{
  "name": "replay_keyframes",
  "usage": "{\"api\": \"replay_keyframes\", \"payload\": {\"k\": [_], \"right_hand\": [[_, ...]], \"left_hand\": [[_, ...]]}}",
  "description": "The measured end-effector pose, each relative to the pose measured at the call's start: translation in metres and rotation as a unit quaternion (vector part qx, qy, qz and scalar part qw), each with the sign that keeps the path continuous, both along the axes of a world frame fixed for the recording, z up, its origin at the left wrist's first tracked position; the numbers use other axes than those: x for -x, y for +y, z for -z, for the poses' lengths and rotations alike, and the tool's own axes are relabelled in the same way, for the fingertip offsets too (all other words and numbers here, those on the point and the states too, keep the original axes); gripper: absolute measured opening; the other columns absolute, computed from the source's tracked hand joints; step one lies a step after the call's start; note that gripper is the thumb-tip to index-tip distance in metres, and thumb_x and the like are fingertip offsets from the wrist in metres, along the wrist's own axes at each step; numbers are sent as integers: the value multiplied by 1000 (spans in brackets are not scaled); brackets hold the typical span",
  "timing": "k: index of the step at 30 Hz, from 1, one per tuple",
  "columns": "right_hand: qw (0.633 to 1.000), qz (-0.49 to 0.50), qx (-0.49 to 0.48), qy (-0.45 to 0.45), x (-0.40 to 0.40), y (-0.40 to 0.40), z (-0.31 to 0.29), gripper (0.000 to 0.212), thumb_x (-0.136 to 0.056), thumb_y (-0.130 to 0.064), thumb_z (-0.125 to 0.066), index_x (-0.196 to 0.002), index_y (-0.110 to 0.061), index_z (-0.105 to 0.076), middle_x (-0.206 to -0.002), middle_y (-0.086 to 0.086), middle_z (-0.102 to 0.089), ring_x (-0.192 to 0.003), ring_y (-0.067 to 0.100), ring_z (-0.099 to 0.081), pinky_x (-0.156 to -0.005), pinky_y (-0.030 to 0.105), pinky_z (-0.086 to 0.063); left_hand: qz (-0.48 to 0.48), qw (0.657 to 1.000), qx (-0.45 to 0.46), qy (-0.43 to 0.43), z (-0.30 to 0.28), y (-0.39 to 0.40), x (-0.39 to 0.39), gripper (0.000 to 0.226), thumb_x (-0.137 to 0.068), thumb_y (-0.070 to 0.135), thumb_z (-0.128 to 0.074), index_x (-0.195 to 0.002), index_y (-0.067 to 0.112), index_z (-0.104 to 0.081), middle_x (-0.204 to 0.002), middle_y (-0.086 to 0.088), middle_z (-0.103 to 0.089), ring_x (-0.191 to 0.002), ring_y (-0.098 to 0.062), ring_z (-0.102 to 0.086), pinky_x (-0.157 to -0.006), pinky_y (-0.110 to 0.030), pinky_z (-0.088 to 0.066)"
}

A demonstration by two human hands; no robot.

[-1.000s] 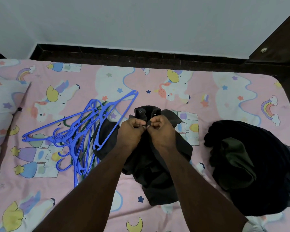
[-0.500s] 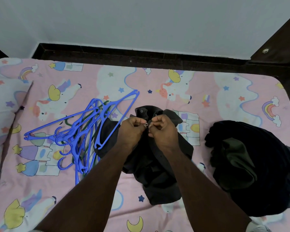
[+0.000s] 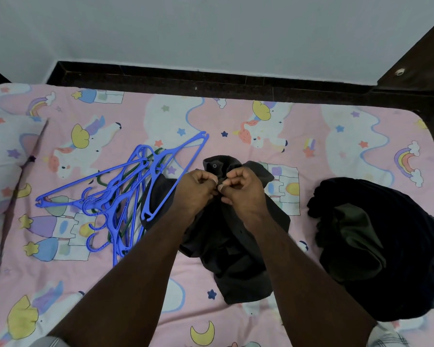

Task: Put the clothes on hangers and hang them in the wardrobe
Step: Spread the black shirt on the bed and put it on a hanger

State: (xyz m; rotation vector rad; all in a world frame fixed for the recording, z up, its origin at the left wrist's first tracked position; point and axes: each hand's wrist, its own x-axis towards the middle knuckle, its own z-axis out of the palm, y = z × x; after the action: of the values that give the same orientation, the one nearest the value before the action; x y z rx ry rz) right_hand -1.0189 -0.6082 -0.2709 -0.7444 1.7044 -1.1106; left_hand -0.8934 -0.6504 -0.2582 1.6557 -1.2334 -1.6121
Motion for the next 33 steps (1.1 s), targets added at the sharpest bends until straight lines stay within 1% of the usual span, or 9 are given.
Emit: {"api": "replay_keyframes", "payload": {"k": [7, 10, 13, 16, 20, 22, 25, 29, 33], "right_hand": [[997, -21, 11, 80, 3, -2, 4, 19, -83, -9, -77, -93, -17, -63, -81, 0, -67, -78, 18, -68, -72, 45, -62], [995, -23, 23, 95, 0, -1, 6, 25, -82, -8, -78, -87, -25, -61, -79, -5, -67, -77, 16, -67, -74, 44, -61], [996, -16, 21, 82, 1, -1, 8, 23, -81, -5, -76, -90, -21, -62, -79, -2, -69, -77, 16, -69, -76, 43, -62], [1000, 19, -2, -4, 4, -4, 3, 20, -83, -1, -71, -93, -15, -61, -84, 6, -69, -77, 20, -68, -75, 40, -62], [971, 84, -72, -211, 8, -9, -6, 21, -88, 4, -63, -102, -12, -62, -85, 10, -65, -76, 19, -64, -74, 36, -60], [964, 94, -81, -236, 11, -11, -3, 19, -90, 3, -62, -103, -12, -62, -89, 13, -67, -79, 20, -65, -75, 37, -60], [984, 47, -64, -161, 15, -4, 8, 9, -92, -12, -69, -101, -14, -67, -98, 9, -72, -87, 19, -68, -83, 37, -60], [993, -102, -52, 24, 17, 15, 34, 40, -80, -31, -83, -115, -17, -69, -103, -6, -74, -96, 6, -70, -88, 25, -56], [996, -59, -61, 17, 9, 15, 42, 6, -92, -19, -69, -94, -16, -74, -85, 1, -75, -75, 13, -67, -73, 35, -58]], "left_hand": [[50, 998, -33, 30, 4, 0, -2, 10, -93, 20, -71, -97, 12, -76, -90, -7, -77, -88, -22, -74, -81, -34, -61], [29, 999, -37, 18, 4, -3, 1, 9, -93, 16, -70, -95, 12, -77, -87, -5, -77, -83, -16, -74, -78, -30, -61], [14, 999, -38, 12, 5, -5, 5, 11, -96, 13, -65, -93, 11, -76, -86, -7, -76, -78, -14, -72, -72, -26, -60], [-11, 998, -46, 34, 9, -4, 7, 11, -97, 8, -62, -98, 9, -73, -88, -11, -75, -75, -16, -70, -72, -27, -60], [-42, 993, -64, 94, 14, -3, 7, 18, -95, 5, -65, -113, 9, -67, -90, -11, -73, -75, -19, -68, -75, -29, -60], [-64, 990, -67, 102, 16, -5, 10, 18, -94, 6, -66, -112, 10, -66, -89, -11, -72, -74, -19, -67, -75, -29, -59], [-101, 988, -72, 86, 16, -11, 16, 14, -95, 7, -64, -108, 11, -64, -85, -10, -70, -73, -19, -64, -71, -30, -58], [-124, 980, -112, 106, 17, -20, 21, 14, -97, 9, -62, -110, 13, -64, -93, -9, -72, -74, -17, -68, -66, -28, -59], [-63, 977, -152, 137, 23, -15, 17, 22, -97, 10, -64, -119, 14, -64, -102, -6, -76, -89, -15, -71, -79, -28, -59]]}}
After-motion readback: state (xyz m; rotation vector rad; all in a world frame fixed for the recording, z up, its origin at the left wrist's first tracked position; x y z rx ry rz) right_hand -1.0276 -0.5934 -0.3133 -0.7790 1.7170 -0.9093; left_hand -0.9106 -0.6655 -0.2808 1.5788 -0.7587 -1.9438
